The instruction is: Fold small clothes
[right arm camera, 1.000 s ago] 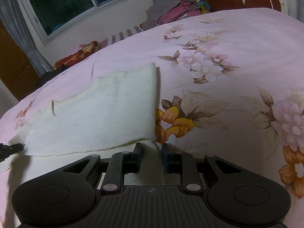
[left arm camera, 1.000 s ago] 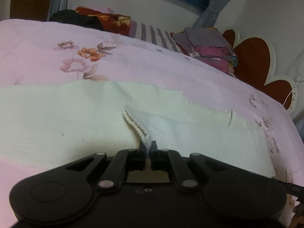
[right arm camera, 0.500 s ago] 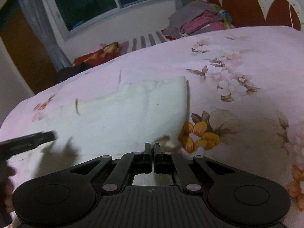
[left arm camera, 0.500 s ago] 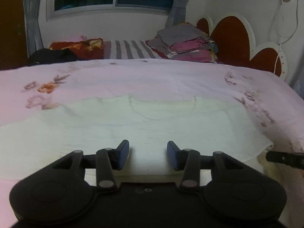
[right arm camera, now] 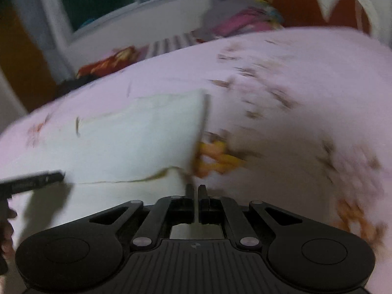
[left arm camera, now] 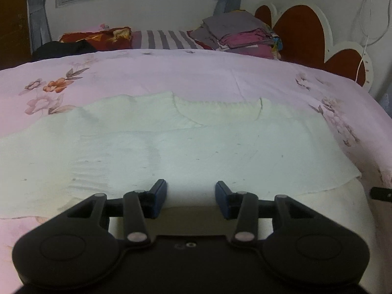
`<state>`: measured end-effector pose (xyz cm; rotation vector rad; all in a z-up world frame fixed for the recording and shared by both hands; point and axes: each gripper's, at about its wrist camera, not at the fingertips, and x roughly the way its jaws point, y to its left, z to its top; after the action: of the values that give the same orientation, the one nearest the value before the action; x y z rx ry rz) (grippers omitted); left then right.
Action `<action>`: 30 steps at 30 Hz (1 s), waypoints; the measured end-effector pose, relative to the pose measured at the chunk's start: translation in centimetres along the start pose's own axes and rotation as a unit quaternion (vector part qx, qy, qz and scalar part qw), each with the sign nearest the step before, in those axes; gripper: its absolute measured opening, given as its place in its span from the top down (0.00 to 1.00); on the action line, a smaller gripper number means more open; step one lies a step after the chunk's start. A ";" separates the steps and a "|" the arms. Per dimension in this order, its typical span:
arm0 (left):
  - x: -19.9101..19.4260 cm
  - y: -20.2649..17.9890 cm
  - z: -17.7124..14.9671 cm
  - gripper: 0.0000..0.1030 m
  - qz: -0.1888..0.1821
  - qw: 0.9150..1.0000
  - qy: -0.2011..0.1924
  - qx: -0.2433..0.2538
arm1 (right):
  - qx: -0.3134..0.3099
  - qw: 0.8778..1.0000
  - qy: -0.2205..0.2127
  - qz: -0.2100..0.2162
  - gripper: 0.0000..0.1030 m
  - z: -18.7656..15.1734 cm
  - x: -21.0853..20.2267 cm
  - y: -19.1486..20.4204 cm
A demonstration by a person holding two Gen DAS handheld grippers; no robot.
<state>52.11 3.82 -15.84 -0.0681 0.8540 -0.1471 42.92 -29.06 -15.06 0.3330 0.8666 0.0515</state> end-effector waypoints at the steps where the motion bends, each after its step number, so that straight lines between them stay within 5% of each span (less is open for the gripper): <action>1: -0.1 0.3 0.1 0.58 0.005 1.000 -0.003 -0.002 | 0.017 1.000 -0.009 0.003 0.97 0.2 -0.4 -0.9; 3: -0.3 1.1 0.3 0.58 0.014 1.000 -0.010 -0.010 | 0.039 0.999 -0.025 0.009 0.59 1.3 -0.3 -2.0; 4: -0.3 1.6 0.4 0.58 0.020 1.000 -0.012 -0.017 | 0.052 0.998 -0.038 0.018 0.55 2.1 0.0 -2.4; 7: 0.0 2.8 0.9 0.58 0.028 0.999 -0.011 -0.029 | 0.067 0.995 -0.054 0.043 0.54 4.8 2.5 -3.1; 14: 0.5 4.4 1.5 0.58 0.031 0.999 -0.019 -0.031 | 0.114 0.989 -0.006 0.096 0.55 8.5 9.8 -4.2; 16: 0.8 4.6 1.5 0.58 0.029 0.999 -0.017 -0.025 | 0.123 0.984 0.006 0.127 0.97 8.8 11.1 -4.8; 18: 0.9 4.7 1.6 0.58 0.032 0.999 -0.019 -0.017 | 0.095 0.988 0.008 0.120 0.95 9.4 11.7 -4.2; 22: 1.4 4.8 1.5 0.58 0.041 0.999 -0.025 -0.005 | -0.020 0.994 -0.055 0.089 0.95 10.8 10.7 -1.1; 25: 1.3 4.7 1.6 0.58 0.040 0.999 -0.023 -0.001 | -0.046 0.997 -0.013 0.057 0.94 10.3 12.6 -0.9; 27: 0.7 4.9 1.8 0.58 0.036 0.999 -0.027 -0.004 | -0.031 0.998 -0.013 0.052 0.70 10.3 11.8 -1.7; 30: 0.3 5.0 1.9 0.57 0.041 0.998 -0.040 0.002 | 0.018 0.996 -0.043 0.074 0.67 11.1 10.1 -3.2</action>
<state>54.23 8.68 -15.36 -0.0344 0.7753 -0.0690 57.54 -33.30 -16.84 0.4297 0.7565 0.1574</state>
